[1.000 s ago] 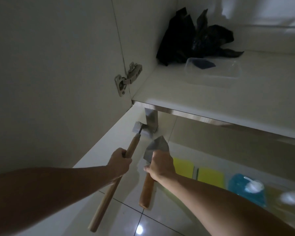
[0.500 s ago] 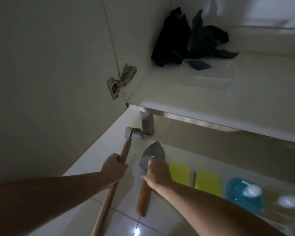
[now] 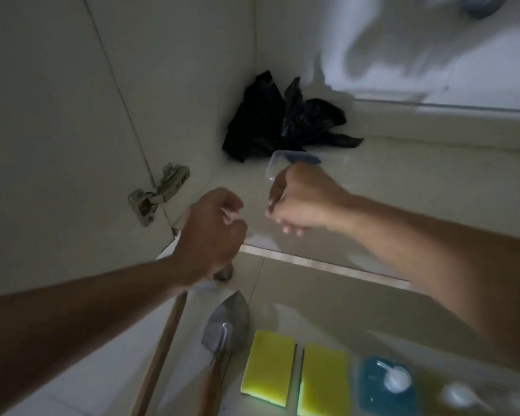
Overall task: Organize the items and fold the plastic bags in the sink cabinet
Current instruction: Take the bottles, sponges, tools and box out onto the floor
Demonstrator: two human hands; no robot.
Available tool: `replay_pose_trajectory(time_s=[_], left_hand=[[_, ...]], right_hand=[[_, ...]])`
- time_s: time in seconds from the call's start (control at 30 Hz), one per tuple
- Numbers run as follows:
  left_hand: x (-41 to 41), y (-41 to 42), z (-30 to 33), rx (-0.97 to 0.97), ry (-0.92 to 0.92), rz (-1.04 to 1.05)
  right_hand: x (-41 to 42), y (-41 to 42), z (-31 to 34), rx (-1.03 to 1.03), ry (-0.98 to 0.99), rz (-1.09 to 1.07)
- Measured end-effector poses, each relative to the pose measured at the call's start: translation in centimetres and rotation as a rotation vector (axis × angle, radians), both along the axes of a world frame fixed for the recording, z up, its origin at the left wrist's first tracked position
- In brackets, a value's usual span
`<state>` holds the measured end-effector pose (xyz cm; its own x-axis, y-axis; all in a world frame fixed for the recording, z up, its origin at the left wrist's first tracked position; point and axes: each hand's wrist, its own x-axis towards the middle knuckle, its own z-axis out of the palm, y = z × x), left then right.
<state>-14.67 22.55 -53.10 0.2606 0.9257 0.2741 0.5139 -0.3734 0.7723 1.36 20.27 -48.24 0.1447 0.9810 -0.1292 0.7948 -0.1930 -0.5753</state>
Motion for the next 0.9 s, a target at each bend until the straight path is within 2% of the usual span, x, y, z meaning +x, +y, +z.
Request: replay_pose_trajectory(time_s=[0.17,0.3,0.4,0.5,0.6,0.67,0.8,0.9], left_hand=[[6.6,6.4,1.8,-0.203,0.055,0.158],[10.4,10.5,1.3,-0.342,0.04,0.184],[12.1,11.8,0.7,-0.433,-0.032,0.217],[13.0,12.1,0.7,-0.431,-0.062,0.257],[13.1,12.9,0.9,-0.428,-0.028,0.149],[12.9,11.8,1.5,-0.463,-0.046,0.147],[11.8,7.9,2.7,-0.439,-0.062,0.036],[9.9,3.9,3.1,-0.456,0.041,-0.047]], right_hand=[[8.3,4.7,0.8,0.217,-0.181,-0.241],[12.7,6.3,0.2,0.192,-0.267,-0.329],[14.2,6.5,-1.1,0.135,-0.162,-0.389],[14.6,6.8,-2.2,0.102,0.025,-0.461],[14.8,6.3,-2.2,0.115,0.087,-0.497],[15.1,5.4,-1.8,0.152,0.111,-0.504],[15.6,1.2,-0.3,0.186,0.045,-0.474],[15.1,-3.5,0.9,0.164,-0.008,-0.397]])
